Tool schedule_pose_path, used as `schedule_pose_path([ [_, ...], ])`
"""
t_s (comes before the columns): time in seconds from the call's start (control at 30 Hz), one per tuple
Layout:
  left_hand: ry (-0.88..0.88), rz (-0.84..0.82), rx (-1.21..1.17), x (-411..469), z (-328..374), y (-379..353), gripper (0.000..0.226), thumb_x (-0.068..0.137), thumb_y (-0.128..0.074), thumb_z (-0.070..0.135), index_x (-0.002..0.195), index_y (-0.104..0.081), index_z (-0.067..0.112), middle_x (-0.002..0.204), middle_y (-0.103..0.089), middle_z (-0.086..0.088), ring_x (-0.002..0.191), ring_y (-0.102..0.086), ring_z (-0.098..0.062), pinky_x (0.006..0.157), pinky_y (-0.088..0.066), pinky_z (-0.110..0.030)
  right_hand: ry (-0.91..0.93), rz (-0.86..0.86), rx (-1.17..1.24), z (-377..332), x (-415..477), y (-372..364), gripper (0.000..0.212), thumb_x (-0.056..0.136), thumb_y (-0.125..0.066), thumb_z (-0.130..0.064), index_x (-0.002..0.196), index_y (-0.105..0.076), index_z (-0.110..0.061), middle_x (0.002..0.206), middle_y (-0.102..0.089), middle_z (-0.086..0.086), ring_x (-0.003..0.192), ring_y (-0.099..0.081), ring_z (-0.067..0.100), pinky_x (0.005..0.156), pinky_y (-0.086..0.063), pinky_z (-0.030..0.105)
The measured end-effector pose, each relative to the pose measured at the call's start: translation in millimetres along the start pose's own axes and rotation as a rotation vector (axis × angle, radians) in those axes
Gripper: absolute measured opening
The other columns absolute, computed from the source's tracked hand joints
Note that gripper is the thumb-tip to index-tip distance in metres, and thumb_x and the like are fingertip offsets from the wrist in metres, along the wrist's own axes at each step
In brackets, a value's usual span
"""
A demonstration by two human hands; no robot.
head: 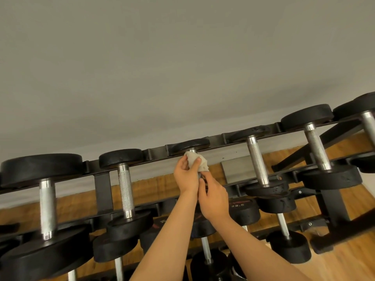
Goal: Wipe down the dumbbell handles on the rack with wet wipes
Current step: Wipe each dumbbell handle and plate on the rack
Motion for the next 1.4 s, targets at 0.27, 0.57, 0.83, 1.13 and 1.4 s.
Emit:
schedule_pose_path([
  [0.27,-0.077,0.092,0.111,7.1,7.9,4.0,0.016,0.093,-0.065,0.026,0.099,-0.069,0.012,0.088,-0.068,0.006,0.081,-0.063,-0.004,0.059,-0.050,-0.012,0.003,-0.017,-0.018,-3.0,-0.8,2.2,0.032,0.102,-0.044,-0.027,0.131,-0.054,-0.021,0.099,-0.068,-0.006,0.082,-0.064,0.008,0.070,-0.054,0.029],
  [0.57,0.016,-0.020,0.062,9.6,3.9,0.0,0.010,0.088,-0.072,0.018,0.097,-0.066,0.018,0.096,-0.070,0.000,0.091,-0.068,-0.013,0.077,-0.057,-0.028,0.006,-0.005,-0.027,-5.1,-1.1,4.7,0.028,0.101,-0.046,-0.025,0.126,-0.057,-0.018,0.092,-0.067,-0.005,0.077,-0.063,0.009,0.067,-0.054,0.030],
  [0.83,-0.002,0.033,0.099,10.7,10.1,10.0,0.020,0.091,-0.068,0.024,0.106,-0.068,0.011,0.094,-0.067,0.005,0.085,-0.062,-0.006,0.068,-0.049,-0.014,0.003,0.006,-0.014,-5.2,-2.2,5.0,0.039,0.099,-0.033,-0.038,0.128,-0.053,-0.020,0.077,-0.059,-0.012,0.063,-0.057,0.002,0.056,-0.047,0.023],
  [1.13,-0.030,-0.028,0.143,2.1,10.3,10.1,0.007,0.089,-0.070,0.018,0.088,-0.065,0.022,0.085,-0.067,0.009,0.081,-0.064,-0.004,0.074,-0.054,-0.019,-0.090,0.054,0.136,15.0,-2.8,3.9,0.034,0.103,-0.031,-0.036,0.135,-0.042,-0.029,0.087,-0.064,-0.003,0.071,-0.061,0.013,0.061,-0.045,0.030],
  [1.4,-0.107,-0.070,0.312,-10.6,0.1,18.8,0.010,0.093,-0.066,0.017,0.084,-0.066,0.022,0.086,-0.069,0.004,0.082,-0.065,-0.006,0.077,-0.055,-0.023,-0.092,0.051,0.203,17.2,-1.7,8.3,0.035,0.104,-0.029,-0.037,0.138,-0.037,-0.035,0.118,-0.063,-0.002,0.095,-0.063,0.016,0.075,-0.051,0.032],
])
Point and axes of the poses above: each hand's wrist, its own x-axis towards the middle knuckle, its own y-axis out of the back of the hand, z = x × y, the point moved 10 cm from there along x, towards the middle knuckle
